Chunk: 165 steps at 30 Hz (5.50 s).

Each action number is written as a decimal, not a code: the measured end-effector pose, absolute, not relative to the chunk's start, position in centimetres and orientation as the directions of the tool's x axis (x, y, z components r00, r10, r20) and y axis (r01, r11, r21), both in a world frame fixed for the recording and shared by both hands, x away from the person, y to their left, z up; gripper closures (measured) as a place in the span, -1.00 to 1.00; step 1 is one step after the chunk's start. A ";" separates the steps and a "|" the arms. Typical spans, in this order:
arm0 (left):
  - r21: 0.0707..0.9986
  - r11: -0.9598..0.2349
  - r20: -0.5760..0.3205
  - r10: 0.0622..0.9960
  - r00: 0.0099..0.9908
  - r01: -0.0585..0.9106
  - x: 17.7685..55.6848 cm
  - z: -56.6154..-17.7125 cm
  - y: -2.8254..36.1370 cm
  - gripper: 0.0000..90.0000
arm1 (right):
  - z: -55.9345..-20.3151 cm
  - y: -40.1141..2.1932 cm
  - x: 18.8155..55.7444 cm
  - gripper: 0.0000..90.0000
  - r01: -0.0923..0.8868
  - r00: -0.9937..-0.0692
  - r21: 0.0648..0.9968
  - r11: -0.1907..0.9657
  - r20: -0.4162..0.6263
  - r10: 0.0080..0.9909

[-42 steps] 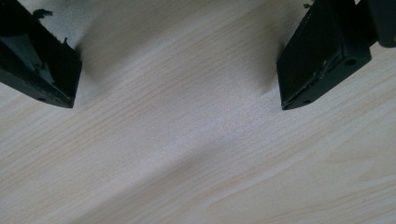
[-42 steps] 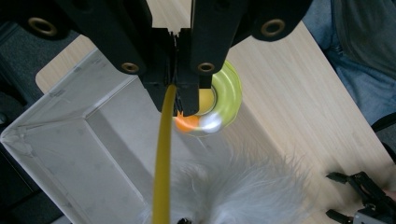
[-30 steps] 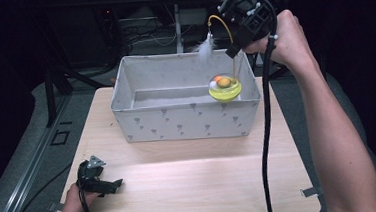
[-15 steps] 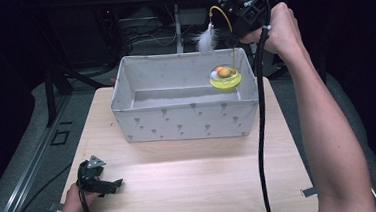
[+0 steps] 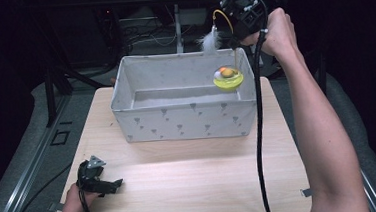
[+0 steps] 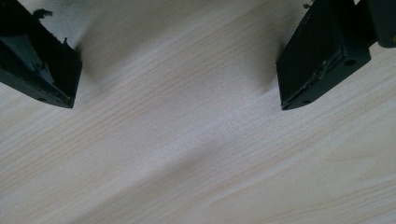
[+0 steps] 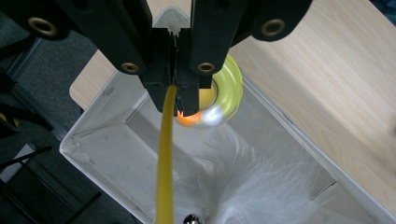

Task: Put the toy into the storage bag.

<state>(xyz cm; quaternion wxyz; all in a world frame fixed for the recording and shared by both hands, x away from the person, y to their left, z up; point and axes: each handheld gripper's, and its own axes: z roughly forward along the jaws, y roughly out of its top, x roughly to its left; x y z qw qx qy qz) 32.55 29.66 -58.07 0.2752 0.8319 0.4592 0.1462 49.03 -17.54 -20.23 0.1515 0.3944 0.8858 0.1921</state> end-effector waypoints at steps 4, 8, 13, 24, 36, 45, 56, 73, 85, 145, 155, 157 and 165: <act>0.600 -0.422 -0.006 0.847 0.532 0.679 32.5 -58.1 29.6 -1.00 | -21.1 -17.7 49.7 0.96 0.650 -0.634 0.457 0.607 -0.114 0.765; 0.600 -0.423 -0.006 0.847 0.532 0.679 32.5 -58.1 29.6 -1.00 | -21.8 -17.8 50.3 0.96 0.660 -0.628 0.460 0.594 -0.097 0.772; 0.600 -0.422 -0.008 0.847 0.532 0.680 32.5 -58.1 29.6 -1.00 | -22.7 -17.8 50.8 0.96 0.667 -0.621 0.461 0.585 -0.089 0.779; 0.600 -0.422 -0.008 0.846 0.533 0.679 32.5 -58.1 29.6 -1.00 | -24.5 -18.2 51.5 0.96 0.678 -0.624 0.438 0.591 -0.082 0.777; 0.601 -0.422 -0.008 0.846 0.533 0.679 32.5 -58.2 29.6 -1.00 | -26.5 -18.3 52.1 0.96 0.689 -0.621 0.425 0.587 -0.070 0.781; 0.601 -0.423 -0.007 0.845 0.534 0.678 32.5 -58.2 29.7 -1.00 | -27.8 -18.4 52.5 0.96 0.694 -0.621 0.424 0.583 -0.058 0.781; 0.602 -0.423 -0.006 0.846 0.533 0.678 32.5 -58.2 29.6 -1.00 | -29.9 -19.1 52.8 0.96 0.701 -0.620 0.409 0.584 -0.055 0.782; 0.602 -0.425 -0.004 0.845 0.534 0.676 32.4 -58.2 29.6 -1.00 | -34.7 -20.6 52.4 0.96 0.731 -0.611 0.369 0.574 -0.019 0.791; 0.602 -0.424 -0.004 0.846 0.534 0.676 32.4 -58.2 29.6 -1.00 | -37.2 -21.5 52.3 0.96 0.759 -0.600 0.330 0.561 0.021 0.800; 0.597 -0.428 -0.006 0.843 0.537 0.679 32.4 -58.1 29.7 -1.00 | -31.9 -22.9 49.7 -0.16 0.756 -0.581 0.395 0.522 0.037 0.813; 0.603 -0.426 0.001 0.846 0.533 0.674 32.4 -58.2 29.6 -1.00 | -29.8 -20.2 45.4 -0.65 0.697 -0.648 0.410 0.588 0.010 0.762; 0.603 -0.426 0.001 0.846 0.533 0.675 32.4 -58.2 29.6 -1.00 | -29.9 -19.6 44.5 -0.66 0.678 -0.669 0.408 0.611 -0.002 0.744; 0.602 -0.426 0.002 0.846 0.533 0.675 32.4 -58.2 29.6 -1.00 | -31.2 -17.3 41.4 -0.79 0.622 -0.726 0.426 0.656 0.002 0.687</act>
